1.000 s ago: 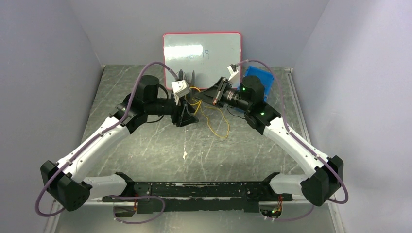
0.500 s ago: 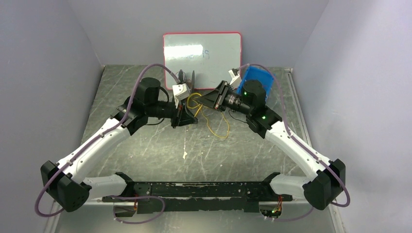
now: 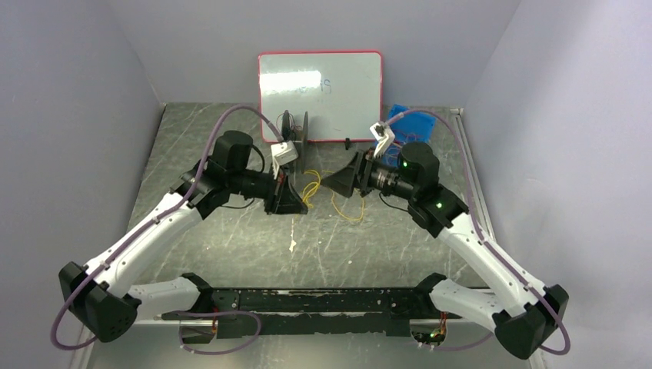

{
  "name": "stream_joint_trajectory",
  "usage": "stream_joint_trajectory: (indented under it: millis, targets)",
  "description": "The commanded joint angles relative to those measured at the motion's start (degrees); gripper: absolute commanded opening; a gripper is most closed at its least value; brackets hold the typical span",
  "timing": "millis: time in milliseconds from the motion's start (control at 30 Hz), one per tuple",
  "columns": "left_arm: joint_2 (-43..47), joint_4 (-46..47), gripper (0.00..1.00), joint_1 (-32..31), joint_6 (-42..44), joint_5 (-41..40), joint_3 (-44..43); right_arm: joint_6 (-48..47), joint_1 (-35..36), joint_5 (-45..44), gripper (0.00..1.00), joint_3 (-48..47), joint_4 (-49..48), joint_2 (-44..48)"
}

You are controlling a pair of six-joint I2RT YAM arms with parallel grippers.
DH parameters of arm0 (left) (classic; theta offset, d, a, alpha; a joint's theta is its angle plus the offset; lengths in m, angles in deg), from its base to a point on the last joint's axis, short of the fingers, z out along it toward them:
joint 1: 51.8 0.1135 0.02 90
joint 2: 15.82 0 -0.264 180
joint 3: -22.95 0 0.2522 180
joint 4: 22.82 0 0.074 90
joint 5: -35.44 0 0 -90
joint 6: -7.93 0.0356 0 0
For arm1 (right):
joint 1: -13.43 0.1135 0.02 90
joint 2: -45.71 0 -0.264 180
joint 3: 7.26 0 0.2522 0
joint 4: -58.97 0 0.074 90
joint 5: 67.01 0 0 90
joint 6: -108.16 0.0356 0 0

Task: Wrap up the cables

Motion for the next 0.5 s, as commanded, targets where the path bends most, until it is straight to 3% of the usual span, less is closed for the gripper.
stream_joint_trajectory:
  millis: [0, 133, 267, 467]
  targets:
    - [3.92, -1.47, 0.07, -0.41, -5.68, 4.06, 3.21, -9.64, 0.14, 5.32, 0.69, 4.92, -0.63, 4.77]
    - [4.72, -3.81, 0.07, -0.43, -7.59, 6.43, 5.18, -14.82, 2.10, 8.21, 0.69, 8.45, -6.29, 8.24]
    - [4.73, -7.87, 0.07, -0.44, -7.36, 8.68, 6.18, -19.65, 6.68, 11.86, 0.69, 8.12, -9.41, 5.90]
    - [6.86, -12.06, 0.07, -0.44, -6.19, 12.03, 7.93, -37.16, 12.07, 16.00, 0.74, 8.19, -9.36, 4.33]
